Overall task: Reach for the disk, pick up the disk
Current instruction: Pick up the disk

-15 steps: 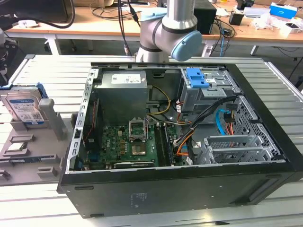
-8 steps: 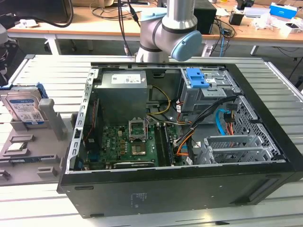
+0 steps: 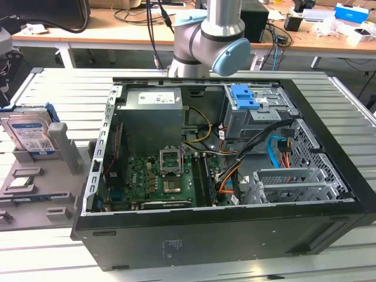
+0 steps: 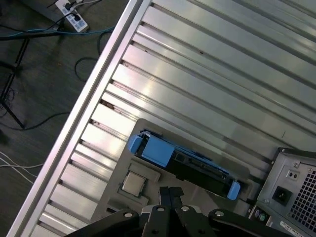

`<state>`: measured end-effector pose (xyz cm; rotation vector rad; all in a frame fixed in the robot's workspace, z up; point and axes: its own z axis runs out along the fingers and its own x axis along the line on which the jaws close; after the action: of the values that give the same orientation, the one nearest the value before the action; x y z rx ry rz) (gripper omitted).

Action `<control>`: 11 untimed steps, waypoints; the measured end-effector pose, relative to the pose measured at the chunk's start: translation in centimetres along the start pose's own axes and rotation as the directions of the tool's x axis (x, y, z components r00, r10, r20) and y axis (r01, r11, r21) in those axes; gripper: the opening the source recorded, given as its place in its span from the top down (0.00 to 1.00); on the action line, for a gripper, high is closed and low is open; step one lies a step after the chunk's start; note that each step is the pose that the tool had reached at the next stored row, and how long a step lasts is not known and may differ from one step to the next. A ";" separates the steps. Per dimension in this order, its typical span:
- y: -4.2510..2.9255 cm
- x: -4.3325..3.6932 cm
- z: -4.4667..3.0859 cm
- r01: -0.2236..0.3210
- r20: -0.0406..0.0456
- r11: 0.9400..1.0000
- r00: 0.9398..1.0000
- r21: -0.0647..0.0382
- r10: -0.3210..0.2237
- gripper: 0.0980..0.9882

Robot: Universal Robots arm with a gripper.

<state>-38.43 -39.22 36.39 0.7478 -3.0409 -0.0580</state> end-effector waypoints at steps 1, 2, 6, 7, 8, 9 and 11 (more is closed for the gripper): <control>0.00 0.00 0.00 0.011 0.000 1.000 1.000 0.000 -0.011 0.99; 0.00 0.00 0.00 0.022 -0.001 1.000 1.000 0.000 -0.022 0.99; 0.00 0.00 0.00 0.054 -0.002 0.999 0.999 0.000 -0.054 0.99; 0.00 0.00 0.00 0.060 -0.002 0.998 0.998 0.000 -0.060 0.99; 0.00 0.00 0.00 0.065 -0.003 0.998 0.998 0.000 -0.065 0.99; 0.00 0.00 0.00 0.074 -0.003 0.997 0.997 0.000 -0.074 0.99; 0.00 0.00 0.00 0.089 -0.004 0.996 0.996 0.000 -0.089 0.99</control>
<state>-38.43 -39.22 36.40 0.8826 -3.0027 -0.0571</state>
